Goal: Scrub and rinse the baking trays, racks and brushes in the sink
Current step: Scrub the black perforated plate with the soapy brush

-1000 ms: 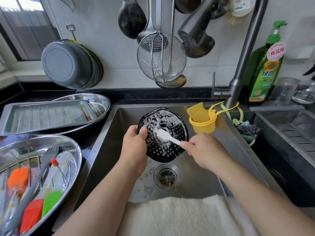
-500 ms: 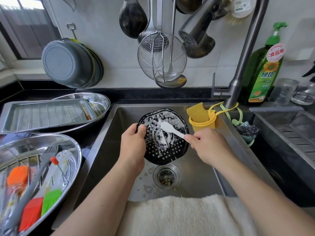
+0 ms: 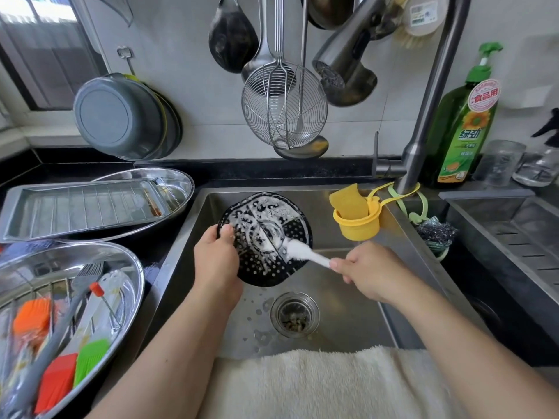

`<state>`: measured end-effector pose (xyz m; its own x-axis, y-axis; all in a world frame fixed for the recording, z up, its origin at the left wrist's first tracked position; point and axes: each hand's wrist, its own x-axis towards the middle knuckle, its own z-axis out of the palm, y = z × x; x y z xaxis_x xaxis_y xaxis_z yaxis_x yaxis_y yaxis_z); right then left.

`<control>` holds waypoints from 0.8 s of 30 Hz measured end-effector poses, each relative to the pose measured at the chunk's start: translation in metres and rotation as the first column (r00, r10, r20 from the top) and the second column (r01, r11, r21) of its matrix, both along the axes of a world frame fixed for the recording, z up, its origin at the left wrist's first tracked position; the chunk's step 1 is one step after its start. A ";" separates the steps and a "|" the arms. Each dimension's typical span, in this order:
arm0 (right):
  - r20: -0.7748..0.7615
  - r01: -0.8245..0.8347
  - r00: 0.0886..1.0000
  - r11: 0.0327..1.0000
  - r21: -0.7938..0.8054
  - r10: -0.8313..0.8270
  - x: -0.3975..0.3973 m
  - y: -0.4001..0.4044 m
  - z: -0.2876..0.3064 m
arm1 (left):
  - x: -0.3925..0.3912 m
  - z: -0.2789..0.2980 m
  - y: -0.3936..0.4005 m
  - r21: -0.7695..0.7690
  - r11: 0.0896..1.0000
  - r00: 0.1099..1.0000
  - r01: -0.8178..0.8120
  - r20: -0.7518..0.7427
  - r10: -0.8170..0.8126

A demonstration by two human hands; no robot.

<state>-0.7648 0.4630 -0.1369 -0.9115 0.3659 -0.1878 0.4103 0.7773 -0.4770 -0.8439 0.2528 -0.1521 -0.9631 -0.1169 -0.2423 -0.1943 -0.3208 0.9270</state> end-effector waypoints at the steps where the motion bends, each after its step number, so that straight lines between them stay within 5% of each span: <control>1: -0.071 0.046 0.996 0.999 0.010 -0.045 -0.001 0.004 0.001 | 0.000 0.001 0.000 -0.003 1.000 1.000 0.011 0.008 -0.011; 3: -0.167 0.081 0.983 0.997 -0.004 -0.081 -0.004 0.009 0.002 | 0.002 0.001 0.005 -0.017 0.998 0.998 0.056 0.011 -0.055; 7: -0.017 0.000 1.000 0.999 -0.038 -0.001 0.000 0.002 0.001 | 0.003 0.002 0.002 -0.007 0.999 0.999 0.053 0.010 -0.053; 11: -0.136 0.091 0.986 0.995 -0.048 -0.096 -0.004 0.008 0.005 | 0.006 0.004 0.005 -0.029 0.994 0.995 0.104 -0.007 -0.104; 15: 0.024 -0.038 0.999 0.996 -0.082 0.040 0.004 0.000 0.004 | 0.007 0.005 0.004 -0.038 0.994 0.994 0.102 -0.045 -0.104; 19: -0.126 0.078 0.988 0.994 -0.080 -0.087 0.001 0.008 0.005 | 0.008 0.005 0.004 -0.010 0.995 0.994 0.096 -0.048 -0.097; 24: 0.046 -0.062 0.997 0.993 -0.099 0.066 0.003 -0.005 0.002 | 0.004 0.003 0.001 0.018 0.999 0.999 0.047 -0.024 -0.047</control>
<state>-0.7619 0.4581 -0.1344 -0.9213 0.2851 -0.2643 0.3859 0.7536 -0.5321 -0.8398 0.2534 -0.1487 -0.9728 -0.0673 -0.2215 -0.1880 -0.3286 0.9256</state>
